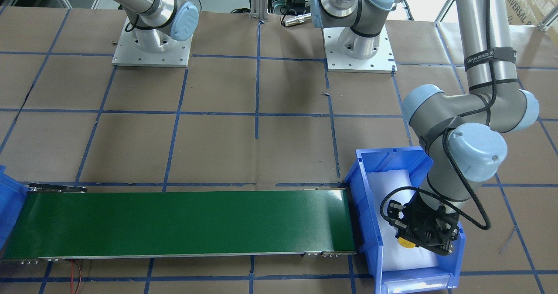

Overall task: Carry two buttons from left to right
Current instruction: 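Carry the red button into the far blue bin with the right gripper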

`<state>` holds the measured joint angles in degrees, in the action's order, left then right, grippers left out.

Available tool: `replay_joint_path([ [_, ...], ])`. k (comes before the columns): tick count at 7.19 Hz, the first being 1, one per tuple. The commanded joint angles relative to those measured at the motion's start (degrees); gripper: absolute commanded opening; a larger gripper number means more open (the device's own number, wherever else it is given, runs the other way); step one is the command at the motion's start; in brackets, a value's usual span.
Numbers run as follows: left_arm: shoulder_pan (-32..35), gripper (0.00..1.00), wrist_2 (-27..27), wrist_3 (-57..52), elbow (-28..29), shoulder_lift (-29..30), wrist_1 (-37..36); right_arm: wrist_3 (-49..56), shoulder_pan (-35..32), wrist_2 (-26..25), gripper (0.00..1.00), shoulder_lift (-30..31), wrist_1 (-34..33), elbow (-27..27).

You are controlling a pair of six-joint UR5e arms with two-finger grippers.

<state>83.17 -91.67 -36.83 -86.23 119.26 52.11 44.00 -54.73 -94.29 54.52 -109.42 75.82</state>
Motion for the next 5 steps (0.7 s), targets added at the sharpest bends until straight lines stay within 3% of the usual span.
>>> replay_joint_path([
  [1,1.5,0.28,-0.2,0.0,-0.1,0.5,-0.2,0.1,0.3,0.0,0.10,-1.7,-1.9,-0.1],
  [5,1.6,0.28,0.0,0.0,-0.1,0.7,-0.2,0.1,0.3,0.0,0.26,-1.5,-2.0,-0.1],
])
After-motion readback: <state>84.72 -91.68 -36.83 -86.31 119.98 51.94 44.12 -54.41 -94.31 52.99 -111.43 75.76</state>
